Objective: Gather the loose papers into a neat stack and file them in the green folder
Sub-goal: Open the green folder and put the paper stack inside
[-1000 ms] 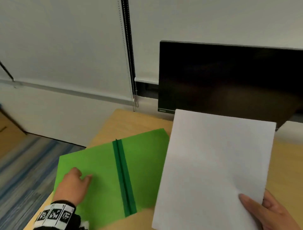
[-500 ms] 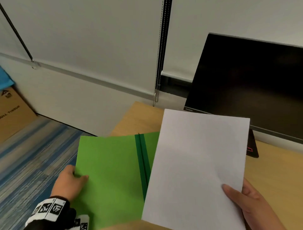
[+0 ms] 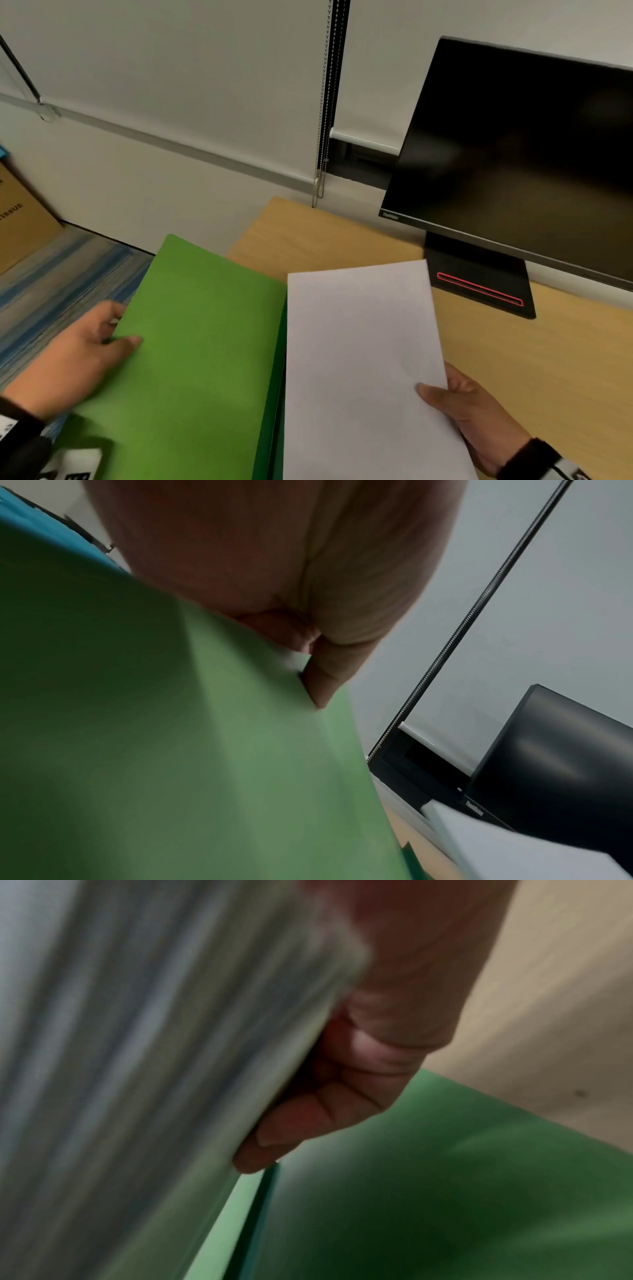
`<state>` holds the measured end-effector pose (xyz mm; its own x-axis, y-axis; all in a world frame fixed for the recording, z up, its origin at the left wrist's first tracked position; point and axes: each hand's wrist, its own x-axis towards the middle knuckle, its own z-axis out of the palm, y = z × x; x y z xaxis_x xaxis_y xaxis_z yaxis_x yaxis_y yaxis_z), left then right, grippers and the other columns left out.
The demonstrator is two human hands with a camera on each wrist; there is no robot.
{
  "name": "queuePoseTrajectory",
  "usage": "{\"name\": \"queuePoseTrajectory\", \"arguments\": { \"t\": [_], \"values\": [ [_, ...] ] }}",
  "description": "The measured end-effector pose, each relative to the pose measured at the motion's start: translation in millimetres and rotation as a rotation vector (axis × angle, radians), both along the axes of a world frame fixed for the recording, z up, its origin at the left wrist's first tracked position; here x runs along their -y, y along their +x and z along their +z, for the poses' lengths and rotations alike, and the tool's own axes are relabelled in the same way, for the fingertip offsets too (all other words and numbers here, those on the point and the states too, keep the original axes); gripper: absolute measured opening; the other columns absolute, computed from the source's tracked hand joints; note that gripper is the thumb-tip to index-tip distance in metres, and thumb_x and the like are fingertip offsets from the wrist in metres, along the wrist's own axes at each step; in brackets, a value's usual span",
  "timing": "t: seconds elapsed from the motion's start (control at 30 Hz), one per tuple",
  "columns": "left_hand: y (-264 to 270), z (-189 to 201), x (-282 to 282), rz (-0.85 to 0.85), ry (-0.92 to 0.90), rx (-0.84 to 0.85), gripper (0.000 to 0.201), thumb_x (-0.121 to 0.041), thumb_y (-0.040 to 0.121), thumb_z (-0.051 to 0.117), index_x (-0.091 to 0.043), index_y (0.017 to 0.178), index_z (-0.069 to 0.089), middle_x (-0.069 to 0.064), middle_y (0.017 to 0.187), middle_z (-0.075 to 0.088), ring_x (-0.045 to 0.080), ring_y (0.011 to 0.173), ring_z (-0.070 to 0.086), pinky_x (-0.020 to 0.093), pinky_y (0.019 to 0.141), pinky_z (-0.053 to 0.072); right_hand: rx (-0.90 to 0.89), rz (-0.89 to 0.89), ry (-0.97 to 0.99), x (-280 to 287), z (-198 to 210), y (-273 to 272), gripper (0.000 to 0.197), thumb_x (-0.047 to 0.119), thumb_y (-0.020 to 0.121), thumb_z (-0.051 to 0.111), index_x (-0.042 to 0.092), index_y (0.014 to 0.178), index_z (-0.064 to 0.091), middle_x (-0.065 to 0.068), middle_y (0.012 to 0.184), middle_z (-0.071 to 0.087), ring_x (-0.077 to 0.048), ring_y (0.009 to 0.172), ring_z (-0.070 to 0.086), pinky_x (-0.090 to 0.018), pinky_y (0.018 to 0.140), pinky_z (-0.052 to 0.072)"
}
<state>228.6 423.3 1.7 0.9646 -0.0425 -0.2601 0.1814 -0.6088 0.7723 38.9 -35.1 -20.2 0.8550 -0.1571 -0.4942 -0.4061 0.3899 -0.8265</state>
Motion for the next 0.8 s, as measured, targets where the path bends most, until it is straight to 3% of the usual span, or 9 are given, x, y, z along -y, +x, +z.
{"name": "queuePoseTrajectory", "arguments": {
  "t": [0.1,0.17,0.27,0.47,0.53,0.57,0.63,0.73,0.8],
  "values": [
    [-1,7,7,-0.008,-0.032,-0.026,0.027,-0.011,0.090,0.073,-0.035,0.093,0.063,0.000,0.089,0.081,0.032,0.071,0.078,0.059,0.072,0.061,-0.067,-0.005,-0.016,-7,-28,5,0.070,0.015,0.065,0.088,0.000,0.129,0.062,-0.026,0.121,0.071,-0.050,0.110,0.066,-0.057,0.094,0.054],
    [0,13,13,-0.012,-0.051,-0.036,0.021,-0.020,0.085,0.079,-0.030,0.092,0.062,-0.001,0.082,0.081,0.032,0.064,0.078,0.056,0.066,0.061,-0.088,-0.044,-0.052,-9,-43,5,0.057,0.006,0.073,0.080,-0.001,0.127,0.063,-0.024,0.117,0.074,-0.048,0.108,0.068,-0.052,0.090,0.058],
    [0,20,17,-0.011,-0.017,-0.073,0.029,0.001,0.093,0.067,-0.027,0.091,0.060,-0.002,0.077,0.081,0.032,0.058,0.077,0.053,0.061,0.063,-0.110,-0.080,-0.133,-9,-59,-1,0.040,-0.014,0.089,0.056,0.000,0.125,0.064,-0.022,0.117,0.074,-0.044,0.110,0.069,-0.056,0.099,0.051],
    [-7,38,28,-0.064,0.043,-0.047,0.028,-0.003,0.093,0.067,-0.029,0.095,0.060,-0.009,0.078,0.079,0.026,0.058,0.077,0.049,0.060,0.063,-0.097,-0.132,-0.209,-6,-72,-18,0.048,-0.019,0.086,0.057,0.002,0.128,0.062,-0.020,0.125,0.071,-0.038,0.115,0.067,-0.055,0.103,0.049],
    [-11,46,32,-0.067,-0.022,-0.048,0.031,-0.005,0.093,0.069,-0.035,0.097,0.063,-0.011,0.080,0.080,0.023,0.061,0.078,0.051,0.064,0.064,-0.062,-0.152,-0.186,-8,-73,-22,0.054,-0.005,0.079,0.073,0.002,0.131,0.061,-0.020,0.127,0.070,-0.038,0.117,0.066,-0.059,0.105,0.046],
    [-15,53,34,-0.063,-0.073,-0.033,0.031,-0.013,0.091,0.072,-0.042,0.098,0.065,-0.009,0.083,0.081,0.023,0.065,0.079,0.054,0.068,0.064,-0.060,-0.141,-0.171,-9,-73,-23,0.067,0.013,0.070,0.085,0.002,0.132,0.061,-0.019,0.127,0.070,-0.038,0.117,0.066,-0.059,0.105,0.045],
    [-20,69,36,-0.095,-0.256,-0.071,0.028,-0.044,0.082,0.076,-0.046,0.109,0.068,0.002,0.097,0.083,0.029,0.079,0.081,0.055,0.074,0.063,-0.074,-0.128,-0.185,-9,-77,-25,0.090,0.034,0.053,0.095,0.004,0.131,0.062,-0.017,0.124,0.072,-0.037,0.114,0.068,-0.058,0.104,0.047],
    [-18,91,36,-0.140,-0.495,-0.237,0.043,-0.056,0.092,0.054,-0.035,0.126,0.068,0.016,0.114,0.078,0.038,0.086,0.079,0.048,0.063,0.063,-0.147,-0.117,-0.269,-9,-69,-25,0.044,-0.005,0.083,0.072,0.004,0.125,0.066,-0.015,0.117,0.076,-0.034,0.105,0.072,-0.053,0.097,0.053],
    [-24,98,33,-0.259,-0.615,-0.351,0.051,-0.050,0.096,0.051,-0.023,0.139,0.061,0.025,0.130,0.068,0.049,0.099,0.073,0.058,0.067,0.061,-0.199,-0.093,-0.319,-9,-66,-25,0.037,-0.011,0.088,0.062,0.009,0.118,0.070,-0.008,0.107,0.080,-0.026,0.095,0.075,-0.038,0.081,0.060]
  ]
}}
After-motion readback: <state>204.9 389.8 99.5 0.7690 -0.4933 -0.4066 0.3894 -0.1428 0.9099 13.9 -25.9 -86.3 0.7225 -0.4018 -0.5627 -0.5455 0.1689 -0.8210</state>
